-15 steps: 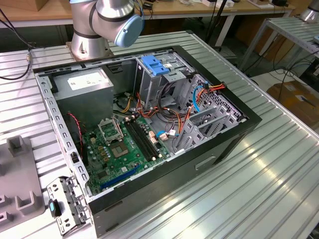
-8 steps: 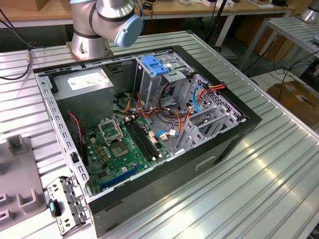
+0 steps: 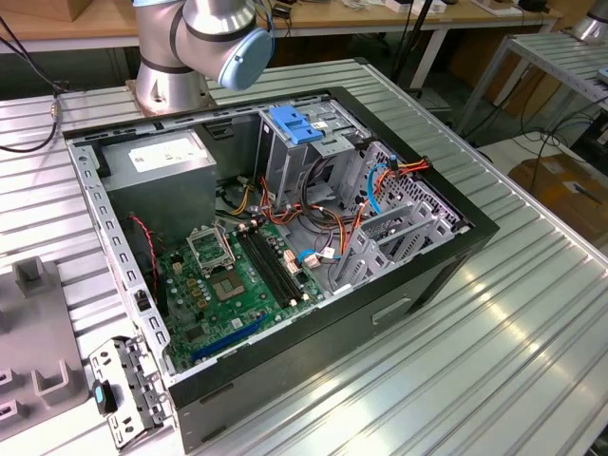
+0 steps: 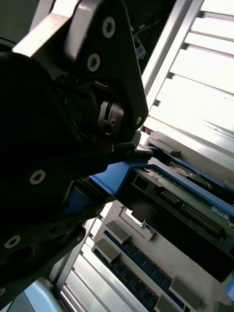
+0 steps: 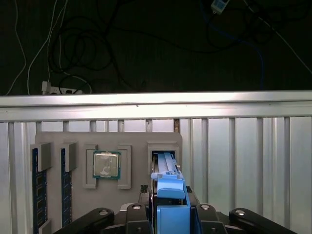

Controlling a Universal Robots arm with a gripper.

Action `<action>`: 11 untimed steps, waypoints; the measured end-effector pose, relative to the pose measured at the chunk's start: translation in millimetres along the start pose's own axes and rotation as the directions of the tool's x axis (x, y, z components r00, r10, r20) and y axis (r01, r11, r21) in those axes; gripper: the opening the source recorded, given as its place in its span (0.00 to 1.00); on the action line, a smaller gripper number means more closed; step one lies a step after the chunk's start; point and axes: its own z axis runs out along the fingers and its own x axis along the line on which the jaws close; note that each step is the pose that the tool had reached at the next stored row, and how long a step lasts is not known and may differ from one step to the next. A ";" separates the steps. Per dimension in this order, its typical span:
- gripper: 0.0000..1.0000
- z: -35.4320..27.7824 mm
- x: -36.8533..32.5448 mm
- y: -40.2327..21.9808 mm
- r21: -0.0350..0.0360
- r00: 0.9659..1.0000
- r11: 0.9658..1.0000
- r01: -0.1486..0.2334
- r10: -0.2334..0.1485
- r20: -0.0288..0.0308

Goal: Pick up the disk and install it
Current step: 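Pick up the disk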

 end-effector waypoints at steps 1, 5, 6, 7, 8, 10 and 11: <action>0.37 0.0 0.0 0.0 0.000 1.000 1.000 0.000 0.000 0.000; 0.37 0.0 0.0 0.0 0.000 1.000 1.000 -0.001 0.001 0.000; 0.37 0.0 0.0 0.0 0.000 1.000 1.000 -0.001 0.001 0.000; 0.37 0.0 0.0 0.0 0.000 1.000 1.000 -0.001 0.001 0.000; 0.37 -0.1 0.0 0.0 0.000 1.000 1.000 -0.001 0.001 0.000; 0.37 -0.8 0.0 0.0 0.000 1.000 1.000 -0.001 0.001 0.000; 0.37 -1.2 0.0 0.0 0.000 1.000 1.000 -0.001 0.001 0.000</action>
